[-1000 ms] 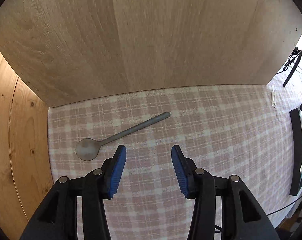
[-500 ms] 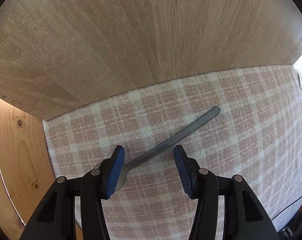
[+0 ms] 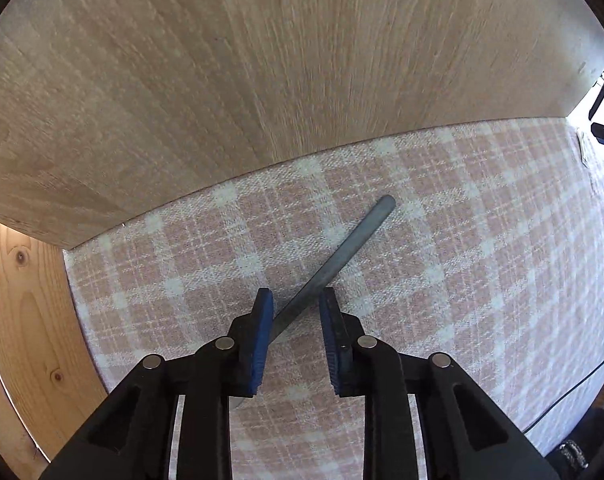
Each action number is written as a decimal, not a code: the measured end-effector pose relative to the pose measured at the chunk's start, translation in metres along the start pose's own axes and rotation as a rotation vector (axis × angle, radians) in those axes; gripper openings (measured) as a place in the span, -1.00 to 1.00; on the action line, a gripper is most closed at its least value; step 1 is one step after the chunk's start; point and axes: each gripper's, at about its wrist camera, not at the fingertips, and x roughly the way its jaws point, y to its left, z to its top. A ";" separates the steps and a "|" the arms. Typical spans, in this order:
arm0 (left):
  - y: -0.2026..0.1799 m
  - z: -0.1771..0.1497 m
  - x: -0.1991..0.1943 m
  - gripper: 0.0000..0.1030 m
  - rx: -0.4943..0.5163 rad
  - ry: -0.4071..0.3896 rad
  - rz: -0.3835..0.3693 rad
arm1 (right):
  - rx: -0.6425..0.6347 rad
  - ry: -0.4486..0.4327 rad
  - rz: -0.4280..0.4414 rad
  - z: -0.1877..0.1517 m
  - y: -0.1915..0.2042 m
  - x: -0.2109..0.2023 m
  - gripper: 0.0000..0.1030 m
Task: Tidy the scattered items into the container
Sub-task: 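Grasp the metal spoon with the left gripper while the right gripper grasps the white tube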
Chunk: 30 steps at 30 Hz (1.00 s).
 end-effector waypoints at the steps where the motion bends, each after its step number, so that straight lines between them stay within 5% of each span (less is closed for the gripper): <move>1: -0.003 0.000 0.000 -0.74 -0.004 0.003 -0.002 | 0.003 0.000 0.000 0.001 -0.001 0.001 -0.05; 12: -0.019 -0.004 -0.003 -0.86 -0.095 -0.006 -0.034 | 0.002 0.046 0.006 0.005 0.008 0.024 -0.15; 19: -0.017 -0.008 -0.006 -0.86 -0.184 -0.037 -0.058 | -0.065 0.045 -0.061 0.002 0.028 0.031 -0.59; 30: -0.040 -0.052 -0.015 -0.86 -0.251 -0.036 -0.085 | -0.058 0.024 0.007 -0.016 0.022 0.005 -0.60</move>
